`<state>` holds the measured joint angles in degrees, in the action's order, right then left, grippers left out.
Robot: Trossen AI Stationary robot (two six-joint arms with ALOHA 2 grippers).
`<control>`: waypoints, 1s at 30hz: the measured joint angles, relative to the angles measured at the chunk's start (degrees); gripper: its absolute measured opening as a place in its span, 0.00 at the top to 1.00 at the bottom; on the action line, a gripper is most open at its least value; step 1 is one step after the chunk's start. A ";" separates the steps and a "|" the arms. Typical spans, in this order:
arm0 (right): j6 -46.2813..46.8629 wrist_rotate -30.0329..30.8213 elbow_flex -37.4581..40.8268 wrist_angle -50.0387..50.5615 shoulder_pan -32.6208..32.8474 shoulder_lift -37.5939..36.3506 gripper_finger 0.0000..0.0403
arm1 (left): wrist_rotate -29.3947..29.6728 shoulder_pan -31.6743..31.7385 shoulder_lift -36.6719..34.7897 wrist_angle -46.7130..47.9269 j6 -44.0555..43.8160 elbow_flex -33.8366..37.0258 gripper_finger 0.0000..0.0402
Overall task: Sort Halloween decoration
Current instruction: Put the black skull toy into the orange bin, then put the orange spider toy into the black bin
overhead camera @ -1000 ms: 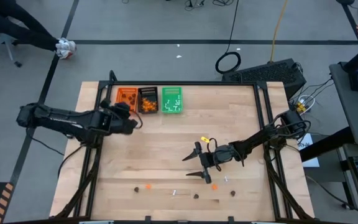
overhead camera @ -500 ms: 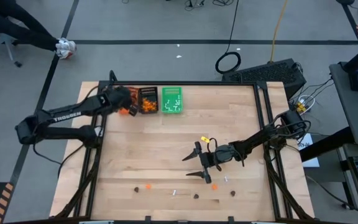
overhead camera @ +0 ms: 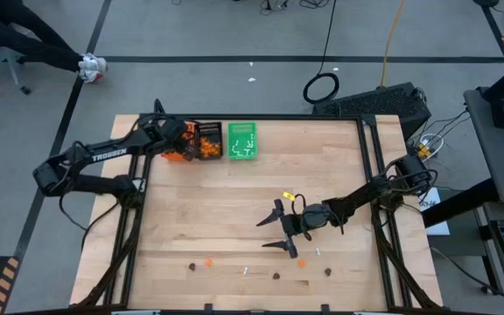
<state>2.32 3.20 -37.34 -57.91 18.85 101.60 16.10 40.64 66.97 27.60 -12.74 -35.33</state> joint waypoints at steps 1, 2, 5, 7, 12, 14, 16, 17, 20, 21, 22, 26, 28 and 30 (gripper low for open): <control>-0.02 -0.02 0.00 0.09 0.00 0.00 0.26 | 0.01 0.00 0.48 -0.32 0.00 0.00 0.71; -0.02 -0.02 0.00 0.12 0.00 0.00 0.26 | 0.07 0.00 0.84 -0.46 -0.14 0.00 0.69; -0.02 -0.02 0.00 0.55 0.00 0.00 0.26 | 1.40 0.00 1.32 -1.37 -0.46 0.00 0.61; 0.03 -0.01 0.00 1.18 0.00 0.00 0.26 | 2.41 -0.06 1.21 -1.73 -0.83 -0.06 0.57; 0.03 -0.02 0.00 1.20 0.00 0.00 0.26 | -0.52 -1.24 -1.15 -0.10 -1.65 -2.01 0.54; 0.03 0.00 0.00 1.23 0.00 0.00 0.26 | -4.16 -3.10 -3.48 1.37 -2.17 -2.71 0.54; 0.03 0.00 0.00 1.18 0.00 0.00 0.26 | -7.29 -6.44 -6.29 1.65 -2.72 -2.82 0.53; 0.03 0.00 0.00 1.20 0.00 0.00 0.26 | -7.93 -8.65 -7.70 1.77 -3.07 -2.77 0.53; 0.50 0.00 0.00 1.20 0.00 0.00 0.26 | -8.20 -17.48 -11.56 2.85 -2.76 -2.63 0.53; 0.70 -0.01 0.00 1.22 0.00 0.00 0.26 | -8.18 -21.00 -12.49 3.47 -2.74 -2.60 0.53; 0.98 -0.01 0.00 1.23 0.00 0.00 0.26 | -8.10 -24.76 -13.32 3.87 -3.24 -2.60 0.53; 1.79 0.00 0.00 1.45 0.00 0.00 0.26 | -4.96 -38.76 -14.71 5.12 -8.64 -2.59 0.53; 2.93 0.00 0.00 1.78 0.00 0.00 0.26 | -3.31 -45.78 -14.44 4.90 -9.40 -2.54 0.53; 4.10 0.00 0.00 2.55 0.00 0.00 0.26 | -1.47 -52.46 -13.28 3.67 -9.47 -2.54 0.53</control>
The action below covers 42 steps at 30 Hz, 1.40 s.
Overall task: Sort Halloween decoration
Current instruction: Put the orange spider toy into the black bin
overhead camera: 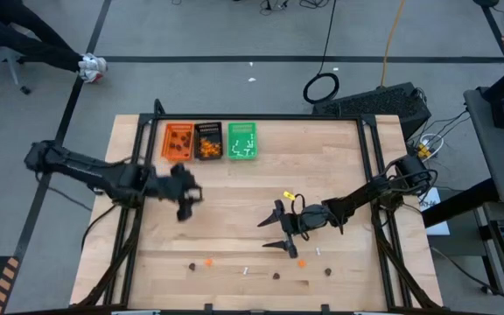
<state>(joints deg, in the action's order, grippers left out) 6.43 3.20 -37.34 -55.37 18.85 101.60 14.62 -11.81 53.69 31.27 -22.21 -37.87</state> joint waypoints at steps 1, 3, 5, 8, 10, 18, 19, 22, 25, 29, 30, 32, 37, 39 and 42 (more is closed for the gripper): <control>0.46 0.00 0.00 0.53 0.00 0.00 0.26 | 0.97 -2.96 0.66 -0.33 -0.26 0.00 0.53; 1.44 0.02 0.00 1.89 0.00 0.00 0.26 | 2.75 -8.48 2.29 -1.32 -1.24 0.04 0.53; 2.54 0.02 0.00 2.79 0.00 0.00 0.26 | 3.79 -13.14 4.60 -3.08 -1.50 0.04 0.53; 3.70 0.05 -0.02 3.60 0.02 -0.02 0.26 | 4.38 -18.90 8.89 -7.52 -1.98 0.04 0.53; 4.05 0.15 -0.02 3.56 0.02 -0.02 0.26 | 4.46 -21.76 12.32 -10.97 -1.36 0.04 0.53; 4.03 2.30 -0.02 2.97 0.02 -0.02 0.26 | 1.90 -29.01 25.22 -22.94 1.66 0.04 0.53; 4.00 2.79 -0.02 3.08 0.02 -0.02 0.26 | 1.86 -29.59 26.45 -24.49 1.66 0.04 0.53; 3.97 2.86 -0.02 3.16 0.02 -0.02 0.26 | 1.78 -30.91 29.71 -28.50 1.75 0.04 0.53; 3.84 2.86 -0.02 3.38 0.00 -0.02 0.26 | 1.47 -31.80 32.55 -31.51 1.77 0.02 0.53; 3.81 2.84 -0.02 3.42 0.00 -0.02 0.26 | 1.23 -32.45 35.86 -32.02 1.67 0.02 0.53; 3.79 2.84 -0.02 3.42 0.00 -0.02 0.26 | 1.03 -32.56 36.62 -32.45 1.56 -0.01 0.53; 3.41 2.83 -0.02 3.42 0.01 -0.02 0.26 | 0.44 -32.57 38.19 -32.87 1.56 -0.07 0.53; 3.36 2.82 -0.02 3.49 0.02 -0.02 0.26 | 0.49 -32.44 41.08 -36.21 1.52 -0.07 0.53; 3.14 2.82 -0.02 3.49 0.02 -0.02 0.26 | 0.77 -32.41 41.86 -36.49 1.52 -0.07 0.54; 2.51 2.81 -0.02 3.47 0.01 -0.02 0.26 | 1.48 -32.48 42.58 -36.55 1.52 -0.11 0.59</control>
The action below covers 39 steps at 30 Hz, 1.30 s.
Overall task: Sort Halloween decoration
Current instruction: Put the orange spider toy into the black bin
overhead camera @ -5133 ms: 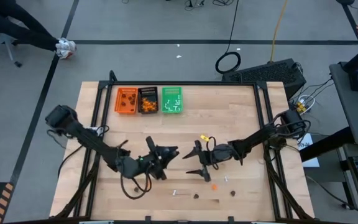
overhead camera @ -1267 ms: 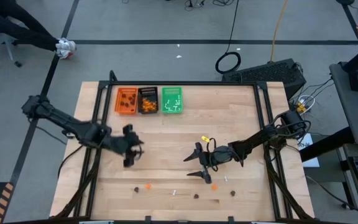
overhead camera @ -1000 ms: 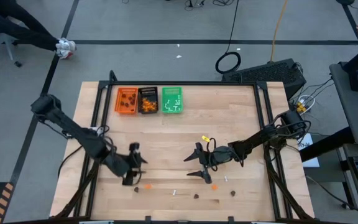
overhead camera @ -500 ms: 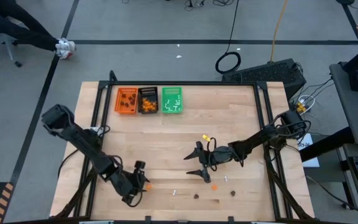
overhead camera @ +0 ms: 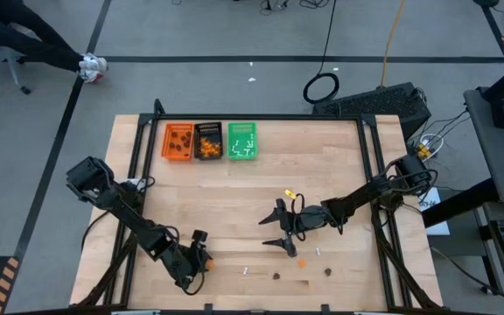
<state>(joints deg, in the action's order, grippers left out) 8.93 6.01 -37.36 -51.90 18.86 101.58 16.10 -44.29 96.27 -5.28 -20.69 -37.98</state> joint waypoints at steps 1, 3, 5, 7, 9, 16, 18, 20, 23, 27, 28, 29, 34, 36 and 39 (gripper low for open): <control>-0.24 0.00 0.00 0.00 -0.01 0.00 0.26 | 0.06 -0.02 0.09 0.00 0.02 -0.02 0.61; -0.64 -0.01 0.00 -0.01 0.02 0.00 0.26 | 0.46 0.00 0.27 -0.02 -0.06 -0.07 0.68; -0.64 -0.01 0.00 -0.03 -0.01 0.00 0.26 | 1.07 0.00 0.30 -0.04 -0.05 -0.07 0.74; -0.74 -0.01 0.00 -0.04 -0.01 0.00 0.26 | 1.61 0.02 0.32 -0.10 0.02 -0.07 0.81; -0.84 0.00 0.00 -0.06 -0.01 0.00 0.26 | 2.53 0.03 0.35 -0.11 0.02 -0.07 0.87; -0.72 0.01 0.00 -0.09 -0.01 0.00 0.26 | 6.93 0.11 0.43 -0.33 0.06 -1.59 0.98; -0.70 0.19 0.00 -0.09 -0.01 0.00 0.26 | 9.22 0.07 0.41 -0.09 0.78 -2.75 0.98; -0.70 0.30 0.00 -0.09 -0.01 0.00 0.26 | 11.68 0.09 0.41 -0.02 2.97 -3.99 0.98; -0.66 0.36 0.00 -0.09 -0.01 0.00 0.26 | 15.74 0.13 0.30 -0.19 8.02 -6.06 0.97; -0.46 0.31 0.00 -0.10 -0.01 0.00 0.26 | 19.17 0.93 -1.21 -0.19 15.16 -7.77 0.97; -0.09 0.11 0.00 -0.13 0.02 0.00 0.26 | 19.30 1.41 -1.88 -0.14 16.25 -7.94 0.97; 0.33 -0.01 0.00 -0.20 0.17 0.00 0.26 | 19.37 1.91 -2.60 -0.24 16.86 -8.06 0.97; -0.34 0.02 0.00 -1.69 1.55 0.00 0.26 | 19.49 4.95 -7.32 0.21 20.75 -8.07 0.97; -1.38 0.00 0.00 -2.93 2.16 0.02 0.26 | 18.97 5.96 -9.48 0.31 24.24 -8.07 0.97; -2.42 0.01 0.00 -4.36 2.70 0.02 0.26 | 18.52 7.75 -12.98 0.25 29.66 -8.03 0.97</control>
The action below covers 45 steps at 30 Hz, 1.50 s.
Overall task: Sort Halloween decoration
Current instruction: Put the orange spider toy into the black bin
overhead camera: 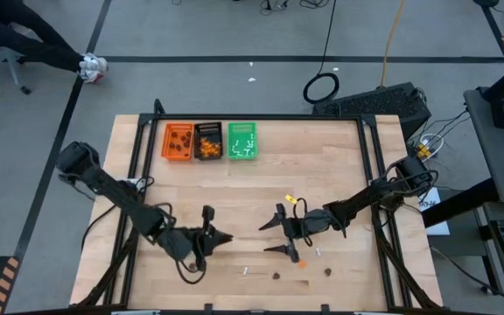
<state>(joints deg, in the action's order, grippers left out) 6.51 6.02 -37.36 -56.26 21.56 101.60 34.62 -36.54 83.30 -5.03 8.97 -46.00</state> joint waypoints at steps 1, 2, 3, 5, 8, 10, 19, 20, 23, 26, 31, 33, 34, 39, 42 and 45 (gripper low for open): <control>-0.13 0.00 0.00 -0.07 0.11 0.00 0.26 | -0.11 0.62 -1.30 -0.01 1.52 0.28 0.97; -0.14 0.07 0.00 -0.07 0.21 0.00 0.26 | -0.56 1.41 -2.67 0.12 2.93 0.69 0.97; -0.14 0.19 0.00 -0.08 0.27 0.00 0.26 | -1.37 2.25 -3.92 0.03 4.15 1.05 0.97; -0.21 0.17 0.00 -0.08 0.31 0.00 0.26 | -3.43 4.00 -6.53 0.44 5.93 2.13 0.97; -0.38 0.20 0.00 -0.08 0.31 0.00 0.26 | -7.87 6.82 -10.08 0.09 7.44 4.49 0.97; -0.77 0.27 0.00 -0.06 0.31 0.00 0.26 | -11.38 8.42 -11.74 -0.18 7.91 6.13 0.97; -3.04 4.69 0.00 -0.06 0.03 0.00 0.26 | -15.09 9.93 -12.56 -7.48 7.90 6.46 0.97; -3.13 4.78 0.00 -0.07 -0.12 0.00 0.26 | -15.10 9.93 -12.55 -7.53 7.77 6.45 0.97; -3.13 4.76 0.00 -0.08 -0.53 0.00 0.26 | -15.12 9.91 -12.45 -7.61 5.89 6.47 0.97; -3.15 4.76 0.00 -0.08 -0.61 0.00 0.26 | -15.10 9.91 -12.45 -7.76 3.63 6.47 0.97; -3.36 4.70 0.00 -0.08 -0.61 0.00 0.26 | -15.07 9.91 -12.45 -7.86 3.41 6.47 0.97; -3.35 4.70 0.00 -0.06 -0.61 0.00 0.26 | -15.07 9.91 -12.45 -7.86 3.43 6.47 0.97; -3.35 4.72 0.00 -0.06 -0.61 0.00 0.26 | -15.07 9.91 -12.45 -7.84 3.43 6.47 0.97; -3.33 4.70 0.00 -0.06 -0.61 0.00 0.26 | -14.64 9.91 -12.45 -7.75 5.83 6.47 0.97; -3.24 4.70 0.00 -0.06 -0.61 0.00 0.26 | -12.31 9.91 -12.45 -7.73 6.52 6.47 0.97; -3.04 4.70 0.00 -0.06 -0.61 0.00 0.26 | -9.23 10.05 -12.45 -7.40 6.53 6.47 0.97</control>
<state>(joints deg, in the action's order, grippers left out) 3.47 10.72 -37.36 -56.31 20.95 101.60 25.40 -26.49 70.85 -12.42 15.51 -39.53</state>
